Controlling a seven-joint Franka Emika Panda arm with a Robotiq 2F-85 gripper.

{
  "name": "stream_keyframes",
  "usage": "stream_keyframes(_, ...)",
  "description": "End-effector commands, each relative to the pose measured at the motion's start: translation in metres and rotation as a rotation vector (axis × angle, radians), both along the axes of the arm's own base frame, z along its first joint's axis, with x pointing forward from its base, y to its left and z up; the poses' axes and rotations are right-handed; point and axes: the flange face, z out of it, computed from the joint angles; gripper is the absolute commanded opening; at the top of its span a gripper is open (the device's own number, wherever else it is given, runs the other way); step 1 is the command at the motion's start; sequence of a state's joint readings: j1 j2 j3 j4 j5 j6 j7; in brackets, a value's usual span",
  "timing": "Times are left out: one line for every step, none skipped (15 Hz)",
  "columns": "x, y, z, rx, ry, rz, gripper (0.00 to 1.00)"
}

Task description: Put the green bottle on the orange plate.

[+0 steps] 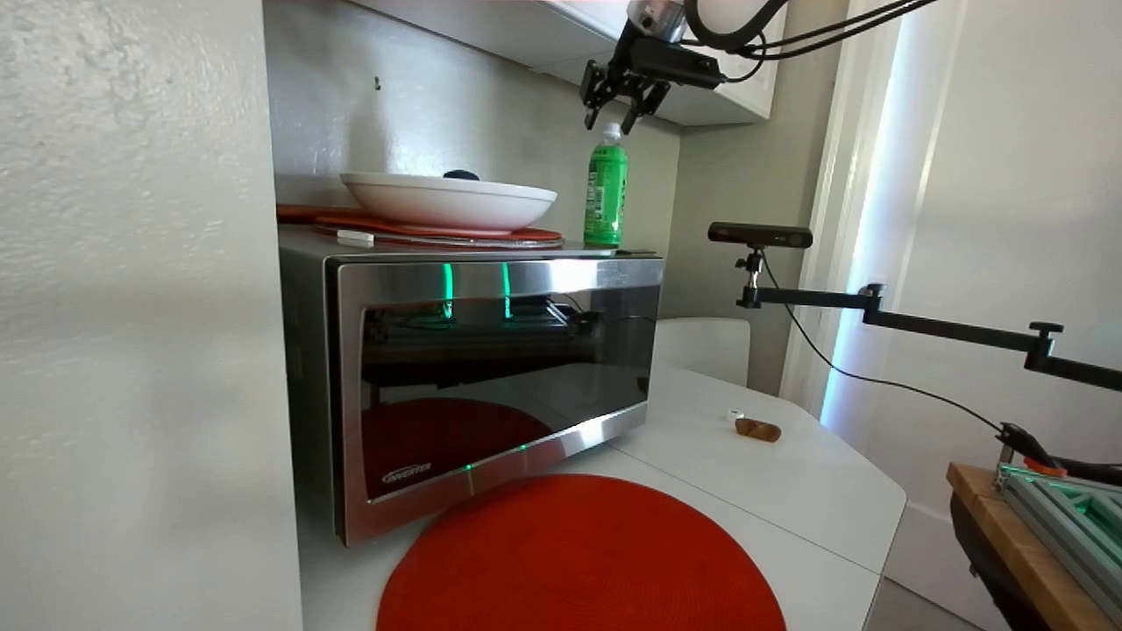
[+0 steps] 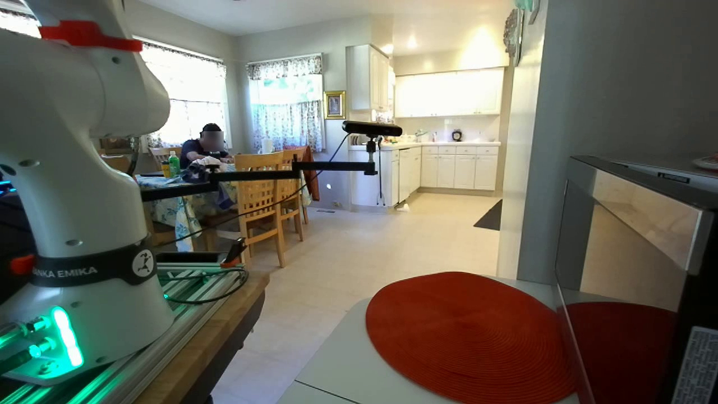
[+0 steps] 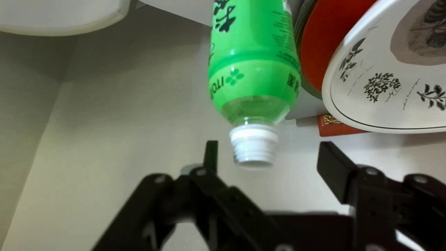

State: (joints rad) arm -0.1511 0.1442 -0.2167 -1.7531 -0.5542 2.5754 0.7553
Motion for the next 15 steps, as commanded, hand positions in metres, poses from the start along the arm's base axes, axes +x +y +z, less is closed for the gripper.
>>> stream_keyframes(0.0051, -0.0023, 0.0013, -0.014, 0.001, -0.022, 0.52)
stream_keyframes(0.0050, -0.0025, 0.0014, -0.014, 0.002, -0.022, 0.58)
stream_keyframes(0.0047, -0.0028, 0.0015, -0.014, 0.002, -0.023, 0.62)
stream_keyframes(0.0044, -0.0033, 0.0015, -0.014, 0.003, -0.024, 0.58)
stream_keyframes(0.0040, -0.0036, 0.0013, -0.014, 0.004, -0.025, 0.61)
stream_keyframes(0.0040, -0.0040, 0.0011, -0.015, 0.003, -0.026, 0.56)
stream_keyframes(0.0036, -0.0042, 0.0009, -0.014, 0.005, -0.026, 0.48)
stream_keyframes(0.0035, -0.0044, 0.0010, -0.015, 0.005, -0.027, 0.35)
stream_keyframes(0.0035, -0.0046, 0.0010, -0.016, 0.004, -0.028, 0.27)
stream_keyframes(0.0033, -0.0047, 0.0007, -0.016, 0.006, -0.027, 0.18)
stream_keyframes(0.0032, -0.0051, 0.0013, -0.018, 0.005, -0.027, 0.12)
stream_keyframes(0.0031, -0.0047, 0.0019, -0.019, 0.005, -0.027, 0.08)
stream_keyframes(0.0029, -0.0045, 0.0016, -0.020, 0.006, -0.027, 0.08)
stream_keyframes(0.0025, -0.0038, 0.0017, -0.023, 0.007, -0.025, 0.08)
stream_keyframes(0.0022, -0.0031, 0.0021, -0.025, 0.008, -0.025, 0.08)
